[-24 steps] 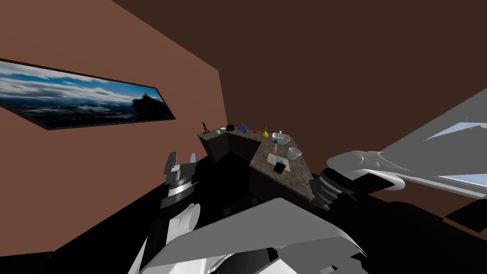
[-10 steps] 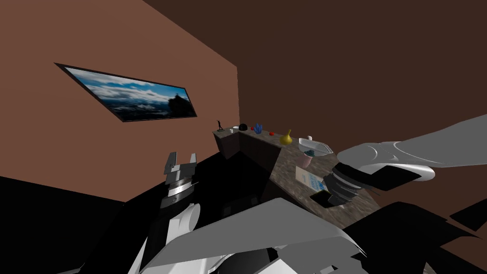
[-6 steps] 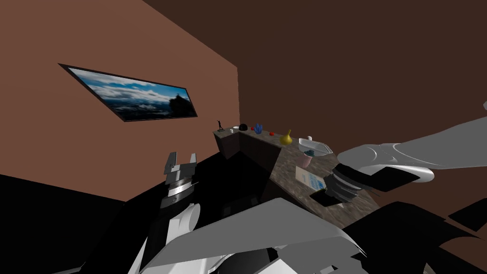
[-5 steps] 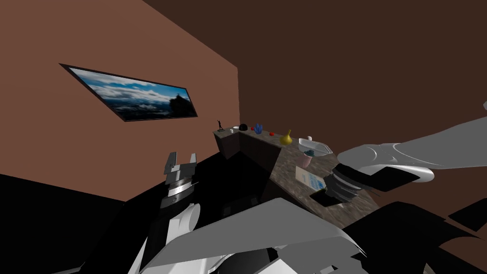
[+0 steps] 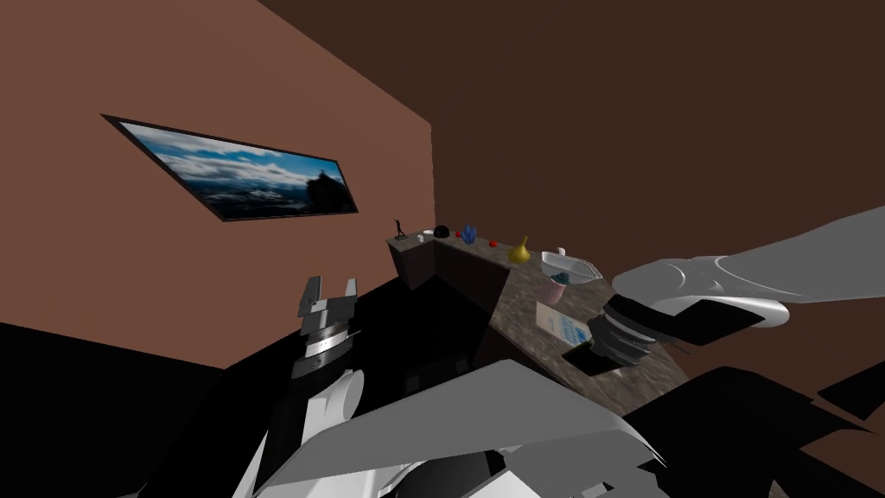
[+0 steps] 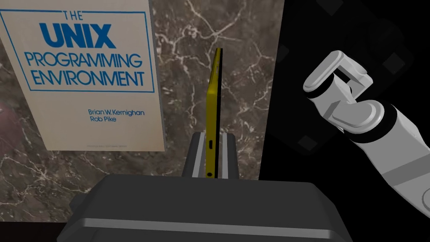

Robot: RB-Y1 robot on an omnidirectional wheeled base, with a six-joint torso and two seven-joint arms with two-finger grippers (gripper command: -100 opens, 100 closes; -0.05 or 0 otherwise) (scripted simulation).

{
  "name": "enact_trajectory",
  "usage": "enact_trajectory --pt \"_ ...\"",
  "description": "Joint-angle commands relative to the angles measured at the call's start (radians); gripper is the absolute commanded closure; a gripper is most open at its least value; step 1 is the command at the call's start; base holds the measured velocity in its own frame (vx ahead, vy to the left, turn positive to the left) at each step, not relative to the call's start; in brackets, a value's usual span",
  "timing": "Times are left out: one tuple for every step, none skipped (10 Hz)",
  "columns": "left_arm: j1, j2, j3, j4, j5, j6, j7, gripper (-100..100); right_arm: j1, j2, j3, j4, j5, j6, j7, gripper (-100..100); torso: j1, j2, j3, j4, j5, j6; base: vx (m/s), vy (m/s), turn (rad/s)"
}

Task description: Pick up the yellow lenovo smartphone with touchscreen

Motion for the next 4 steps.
enact_trajectory --pt "0.0 0.0 0.0 0.0 0.0 0.0 0.0 0 -0.017 -0.033 0.006 -0.026 -0.007 -0.009 -0.003 100 0.0 0.0 0.0 0.0 0.0 0.0 0.012 -0.019 -0.017" --pt "0.0 0.0 0.0 0.0 0.0 0.0 0.0 0 -0.027 -0.055 0.007 -0.041 -0.011 -0.015 -0.007 100 0.0 0.0 0.0 0.0 0.0 0.0 0.013 -0.018 -0.024" --pt "0.0 0.0 0.0 0.0 0.0 0.0 0.0 0 -0.022 -0.04 0.005 -0.027 -0.009 -0.015 -0.004 100 0.0 0.0 0.0 0.0 0.001 0.0 0.007 -0.008 -0.002" --pt "0.0 0.0 0.0 0.0 0.0 0.0 0.0 0 -0.023 -0.042 0.006 -0.028 -0.01 -0.018 -0.004 0 0.001 0.0 0.0 0.0 0.0 0.0 0.0 0.0 0.0"
